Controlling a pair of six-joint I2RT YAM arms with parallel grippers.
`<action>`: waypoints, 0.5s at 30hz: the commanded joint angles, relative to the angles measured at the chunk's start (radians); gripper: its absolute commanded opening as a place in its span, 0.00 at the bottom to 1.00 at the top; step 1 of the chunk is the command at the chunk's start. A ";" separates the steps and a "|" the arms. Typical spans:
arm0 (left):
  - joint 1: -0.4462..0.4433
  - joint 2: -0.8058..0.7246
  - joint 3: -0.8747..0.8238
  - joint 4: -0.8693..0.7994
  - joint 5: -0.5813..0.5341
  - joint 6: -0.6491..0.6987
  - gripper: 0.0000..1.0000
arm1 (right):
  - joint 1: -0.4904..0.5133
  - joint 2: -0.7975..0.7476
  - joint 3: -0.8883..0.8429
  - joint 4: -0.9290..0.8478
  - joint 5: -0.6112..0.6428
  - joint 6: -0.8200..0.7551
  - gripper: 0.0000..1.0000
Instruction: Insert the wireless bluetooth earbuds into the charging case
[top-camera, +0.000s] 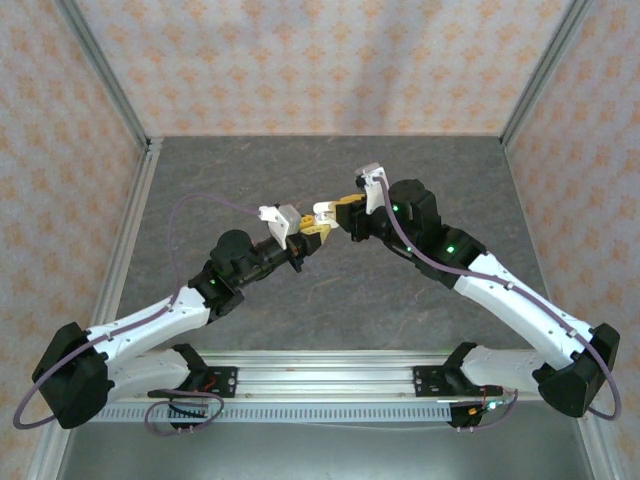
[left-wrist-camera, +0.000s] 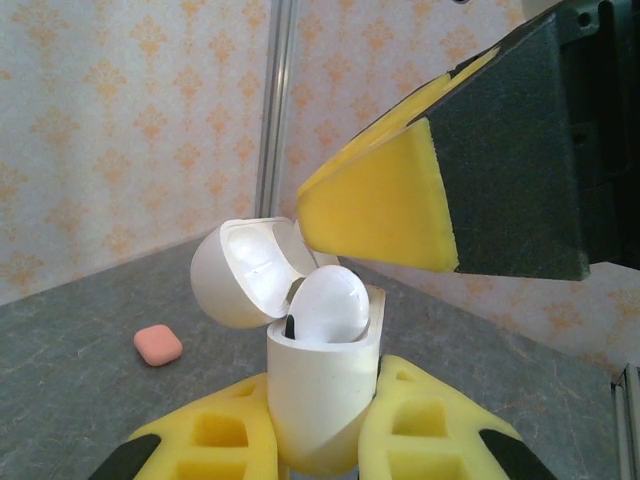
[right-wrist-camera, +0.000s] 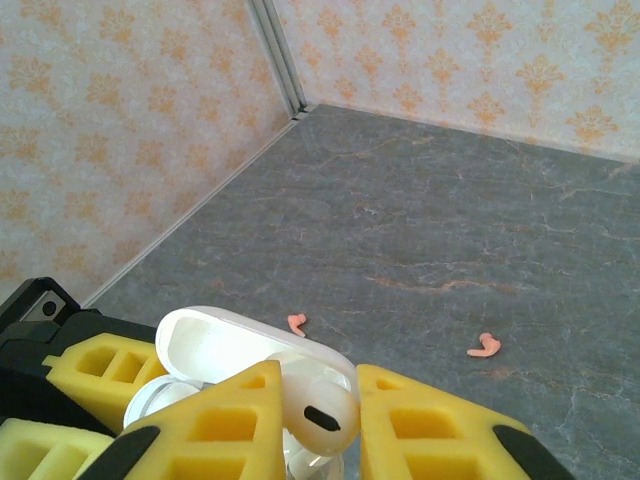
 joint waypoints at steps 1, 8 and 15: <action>-0.006 0.001 0.040 0.025 -0.010 -0.003 0.00 | 0.005 -0.003 -0.015 -0.031 0.004 -0.037 0.19; -0.006 -0.001 0.038 0.024 -0.011 -0.004 0.00 | 0.006 0.006 0.005 -0.080 0.011 -0.080 0.19; -0.006 0.010 0.048 0.022 -0.012 -0.003 0.00 | 0.006 0.030 0.021 -0.110 -0.050 -0.083 0.19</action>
